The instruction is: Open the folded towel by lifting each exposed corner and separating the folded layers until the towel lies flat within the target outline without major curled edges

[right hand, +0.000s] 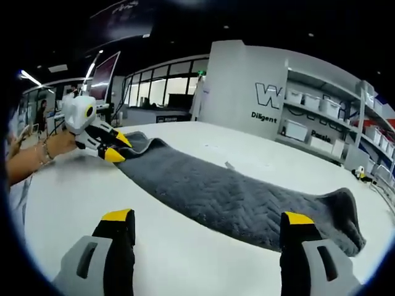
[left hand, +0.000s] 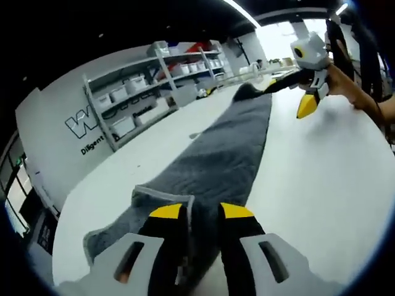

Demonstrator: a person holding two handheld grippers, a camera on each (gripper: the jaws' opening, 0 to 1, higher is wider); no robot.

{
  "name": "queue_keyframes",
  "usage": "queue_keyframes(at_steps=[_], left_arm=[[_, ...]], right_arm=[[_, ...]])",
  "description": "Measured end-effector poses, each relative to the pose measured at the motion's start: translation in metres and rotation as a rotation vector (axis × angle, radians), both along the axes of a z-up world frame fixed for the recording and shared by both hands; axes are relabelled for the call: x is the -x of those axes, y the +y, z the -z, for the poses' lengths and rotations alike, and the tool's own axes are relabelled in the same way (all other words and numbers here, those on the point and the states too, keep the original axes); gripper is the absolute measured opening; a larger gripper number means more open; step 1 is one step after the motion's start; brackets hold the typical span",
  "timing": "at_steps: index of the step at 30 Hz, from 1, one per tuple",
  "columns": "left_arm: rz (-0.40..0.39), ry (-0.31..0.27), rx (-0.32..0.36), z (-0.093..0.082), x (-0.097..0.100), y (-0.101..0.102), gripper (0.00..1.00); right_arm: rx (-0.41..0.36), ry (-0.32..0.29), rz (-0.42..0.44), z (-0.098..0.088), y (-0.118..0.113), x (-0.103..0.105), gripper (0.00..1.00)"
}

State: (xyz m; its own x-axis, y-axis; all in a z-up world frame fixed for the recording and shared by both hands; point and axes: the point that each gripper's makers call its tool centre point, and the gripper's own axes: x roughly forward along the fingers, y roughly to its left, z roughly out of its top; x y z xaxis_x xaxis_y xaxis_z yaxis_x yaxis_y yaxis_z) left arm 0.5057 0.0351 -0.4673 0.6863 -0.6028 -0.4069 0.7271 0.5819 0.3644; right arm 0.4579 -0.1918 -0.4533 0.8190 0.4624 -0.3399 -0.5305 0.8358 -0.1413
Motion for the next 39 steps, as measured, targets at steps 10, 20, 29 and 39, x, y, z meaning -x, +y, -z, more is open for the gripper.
queue_keyframes(at_steps=[10, 20, 29, 39], left_arm=[[-0.05, -0.007, 0.02, 0.002, -0.004, 0.003, 0.03], [-0.014, -0.076, -0.01, -0.023, 0.02, 0.008, 0.03], [-0.048, -0.187, 0.009, -0.066, 0.042, 0.025, 0.03], [-0.082, -0.27, 0.02, -0.097, 0.073, 0.055, 0.03]], right_arm=[[-0.045, -0.014, 0.002, -0.008, 0.0, 0.0, 0.99], [-0.05, -0.013, 0.003, -0.008, -0.001, 0.001, 0.99], [-0.05, -0.016, 0.009, -0.01, -0.003, 0.002, 0.99], [-0.057, -0.015, 0.007, -0.011, -0.004, 0.001, 0.99]])
